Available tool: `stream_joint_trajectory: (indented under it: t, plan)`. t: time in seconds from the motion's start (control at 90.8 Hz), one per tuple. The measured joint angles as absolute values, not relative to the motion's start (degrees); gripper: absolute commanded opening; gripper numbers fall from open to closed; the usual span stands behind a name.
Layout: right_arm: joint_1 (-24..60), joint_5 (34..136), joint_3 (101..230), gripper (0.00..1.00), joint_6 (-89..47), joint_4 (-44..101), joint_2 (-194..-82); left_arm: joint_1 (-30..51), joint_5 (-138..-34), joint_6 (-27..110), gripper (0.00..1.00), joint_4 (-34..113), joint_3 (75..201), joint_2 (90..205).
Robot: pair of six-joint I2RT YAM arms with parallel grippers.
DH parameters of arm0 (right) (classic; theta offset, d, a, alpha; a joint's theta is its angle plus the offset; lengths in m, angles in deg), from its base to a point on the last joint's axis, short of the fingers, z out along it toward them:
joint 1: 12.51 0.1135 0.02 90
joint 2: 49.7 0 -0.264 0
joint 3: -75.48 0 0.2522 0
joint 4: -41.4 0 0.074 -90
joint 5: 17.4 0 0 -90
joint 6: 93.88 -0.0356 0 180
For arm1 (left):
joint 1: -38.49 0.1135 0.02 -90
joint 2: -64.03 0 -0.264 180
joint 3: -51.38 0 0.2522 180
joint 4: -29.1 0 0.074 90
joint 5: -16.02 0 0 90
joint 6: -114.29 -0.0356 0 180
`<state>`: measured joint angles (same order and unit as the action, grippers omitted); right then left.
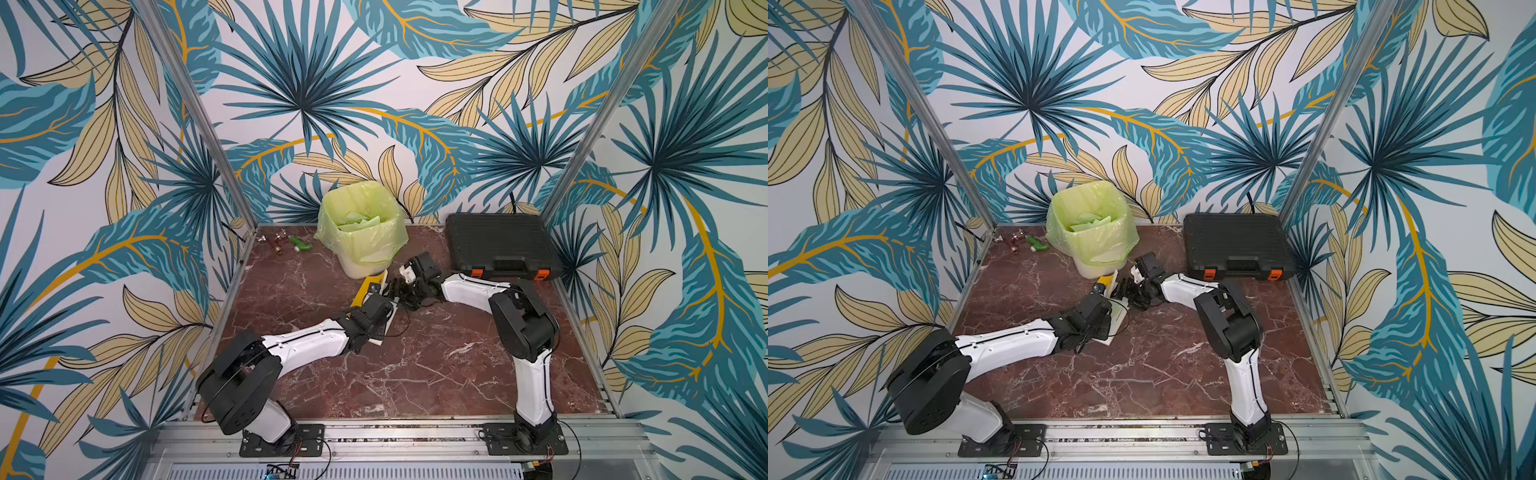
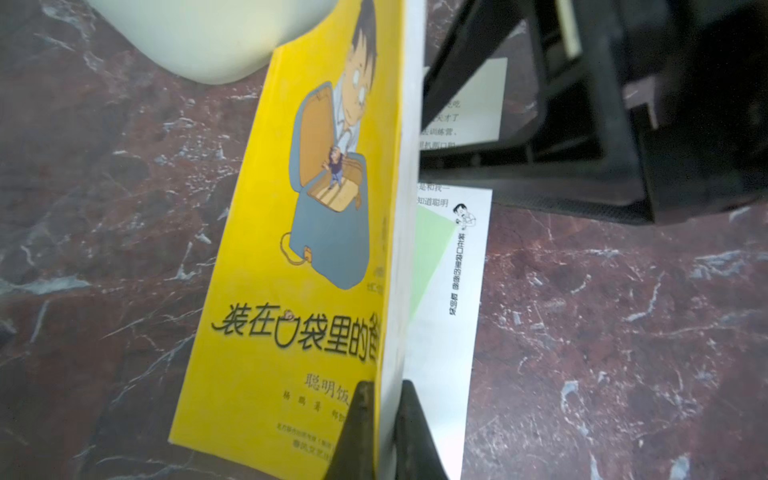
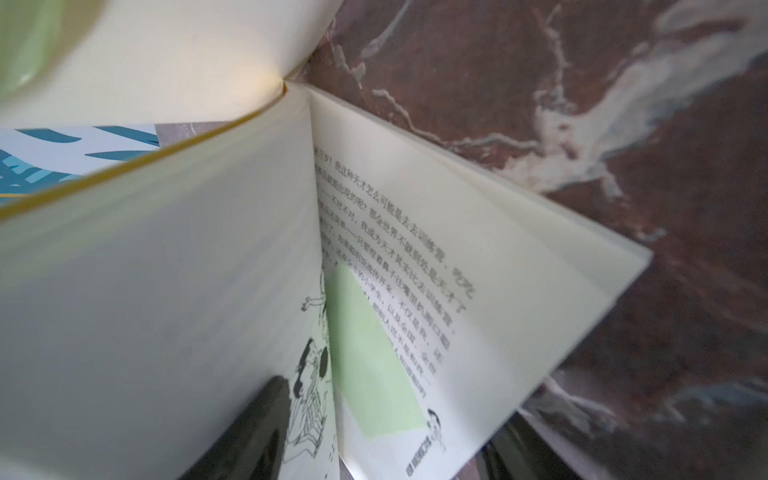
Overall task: Peel off the used sticky note
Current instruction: Turn the page of the book at the center of the board.
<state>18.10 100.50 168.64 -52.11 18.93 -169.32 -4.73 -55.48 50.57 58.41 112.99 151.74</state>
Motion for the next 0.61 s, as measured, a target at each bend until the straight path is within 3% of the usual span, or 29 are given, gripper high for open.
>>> stream_joint_trajectory:
  t: [0.143,0.397,0.606]
  plan:
    - [18.12,100.5,167.26,0.69,-51.35,20.13,-168.7,-3.46,-57.66,50.38,0.0,55.87,110.79,150.23]
    - [16.37,97.47,157.86,0.63,-47.78,21.01,-161.71,8.1,-77.88,55.36,0.0,41.91,99.92,143.85]
    - [16.09,98.03,154.14,0.44,-47.0,24.68,-158.02,11.86,-89.14,62.4,0.0,32.01,97.41,146.8]
